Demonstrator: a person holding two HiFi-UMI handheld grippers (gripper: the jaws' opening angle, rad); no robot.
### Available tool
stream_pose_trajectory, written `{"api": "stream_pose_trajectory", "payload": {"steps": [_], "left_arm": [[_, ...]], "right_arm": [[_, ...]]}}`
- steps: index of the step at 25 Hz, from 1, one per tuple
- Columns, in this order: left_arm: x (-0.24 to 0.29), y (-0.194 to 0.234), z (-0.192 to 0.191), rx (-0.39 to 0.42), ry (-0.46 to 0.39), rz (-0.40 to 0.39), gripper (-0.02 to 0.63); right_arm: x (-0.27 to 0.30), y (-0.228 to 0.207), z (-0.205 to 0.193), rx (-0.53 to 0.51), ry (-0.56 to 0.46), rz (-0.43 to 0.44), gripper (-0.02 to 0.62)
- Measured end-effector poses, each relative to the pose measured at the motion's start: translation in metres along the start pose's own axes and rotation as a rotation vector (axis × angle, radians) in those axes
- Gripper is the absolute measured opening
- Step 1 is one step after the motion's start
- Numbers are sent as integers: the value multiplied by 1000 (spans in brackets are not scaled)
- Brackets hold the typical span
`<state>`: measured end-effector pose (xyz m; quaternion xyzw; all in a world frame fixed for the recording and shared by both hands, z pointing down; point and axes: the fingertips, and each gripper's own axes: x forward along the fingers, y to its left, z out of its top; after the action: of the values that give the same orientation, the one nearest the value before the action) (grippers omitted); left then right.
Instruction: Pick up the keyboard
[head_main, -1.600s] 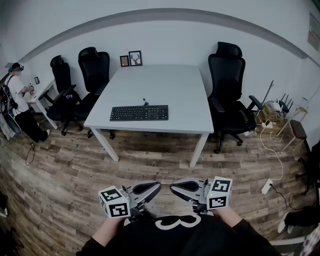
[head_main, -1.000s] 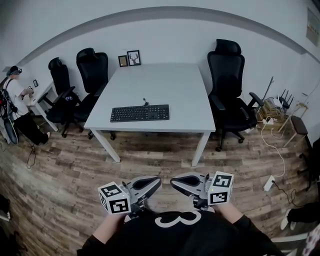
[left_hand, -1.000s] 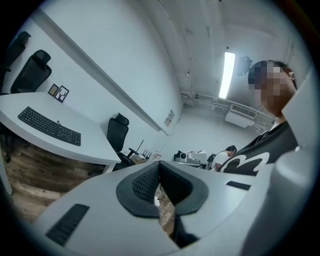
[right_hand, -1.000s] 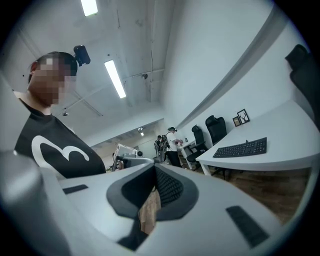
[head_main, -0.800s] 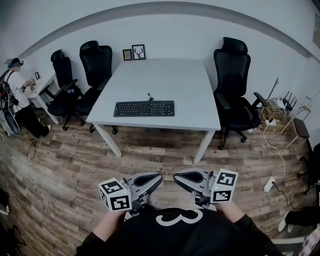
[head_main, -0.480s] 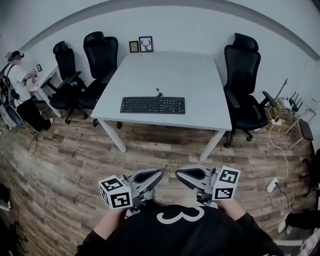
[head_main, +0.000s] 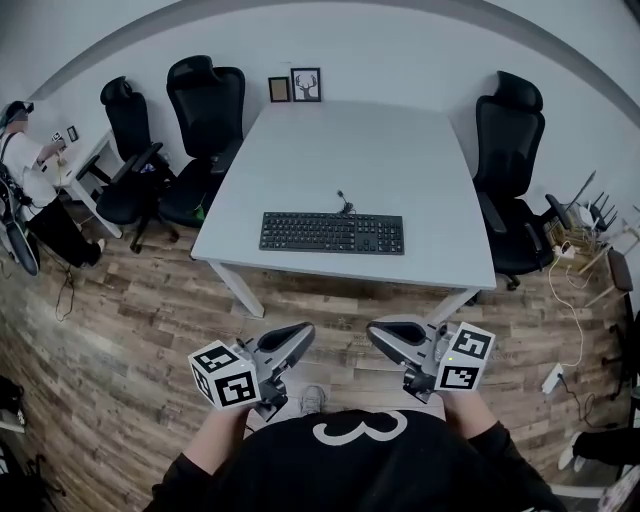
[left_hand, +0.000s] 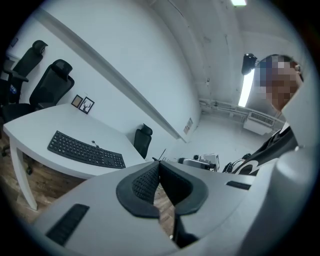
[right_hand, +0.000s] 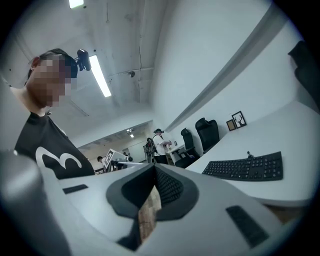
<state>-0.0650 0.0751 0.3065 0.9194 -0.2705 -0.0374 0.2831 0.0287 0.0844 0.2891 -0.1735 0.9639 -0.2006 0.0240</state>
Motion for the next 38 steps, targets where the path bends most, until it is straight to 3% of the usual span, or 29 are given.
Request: {"api": "stream_pose_trajectory", "payload": {"steps": [8,15,20,25,30,38], "left_arm": [[-12,92,61,40,-1,30,12],[-28,156,99,-7,-56,51,12],[-27,179,105,-34,-76,76,12],[-16,206,107,-124,-94,100,12],[4,220,121,-80,-87,137,12],[48,250,137,-106,-70,148,12]], "right_arm": [[63,-60,39,-16,-41,-98,8],[101,-90,49,-14,-39,-165,8],[107,-101,46,-10,-10,-185,8],[104,-118,54,-11,-25,-202,8],[92,-153,67,8,-43,-221,8],[89,-215,89,26,-50,-228,8]]}}
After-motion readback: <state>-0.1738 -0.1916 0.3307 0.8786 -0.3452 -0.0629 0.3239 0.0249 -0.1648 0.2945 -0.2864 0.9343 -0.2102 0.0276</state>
